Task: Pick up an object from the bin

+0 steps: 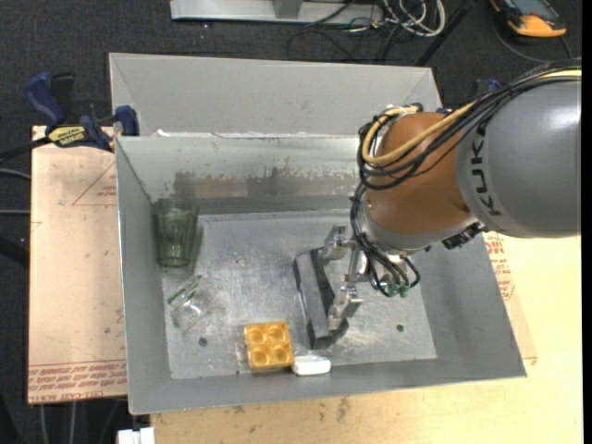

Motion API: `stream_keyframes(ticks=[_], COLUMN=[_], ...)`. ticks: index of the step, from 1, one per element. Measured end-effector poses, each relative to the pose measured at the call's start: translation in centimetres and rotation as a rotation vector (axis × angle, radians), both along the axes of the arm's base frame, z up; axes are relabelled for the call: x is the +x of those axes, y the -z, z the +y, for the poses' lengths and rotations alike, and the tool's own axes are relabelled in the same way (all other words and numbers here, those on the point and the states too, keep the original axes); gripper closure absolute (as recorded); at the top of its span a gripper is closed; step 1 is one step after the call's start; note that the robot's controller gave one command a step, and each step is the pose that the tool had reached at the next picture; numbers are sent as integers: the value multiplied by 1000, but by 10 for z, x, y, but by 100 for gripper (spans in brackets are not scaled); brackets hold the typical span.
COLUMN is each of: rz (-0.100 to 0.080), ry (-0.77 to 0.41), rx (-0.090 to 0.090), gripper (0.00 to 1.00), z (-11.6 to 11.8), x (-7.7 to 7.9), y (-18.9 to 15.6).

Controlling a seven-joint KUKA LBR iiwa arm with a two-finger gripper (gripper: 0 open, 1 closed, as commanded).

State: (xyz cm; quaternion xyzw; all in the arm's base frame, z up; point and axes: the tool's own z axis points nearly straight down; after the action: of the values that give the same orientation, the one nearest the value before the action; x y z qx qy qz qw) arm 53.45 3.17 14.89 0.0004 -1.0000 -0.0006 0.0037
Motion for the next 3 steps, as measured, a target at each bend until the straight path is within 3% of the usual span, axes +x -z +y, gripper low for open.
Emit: stream_keyframes(ticks=[1,2,3], rz=[-8,-11,-28], ry=[1,-49,-256], rx=[0,1,-2], gripper=[0,0,0], z=[0,-8,-30], x=[2,-8,-23], y=[-4,2,31])
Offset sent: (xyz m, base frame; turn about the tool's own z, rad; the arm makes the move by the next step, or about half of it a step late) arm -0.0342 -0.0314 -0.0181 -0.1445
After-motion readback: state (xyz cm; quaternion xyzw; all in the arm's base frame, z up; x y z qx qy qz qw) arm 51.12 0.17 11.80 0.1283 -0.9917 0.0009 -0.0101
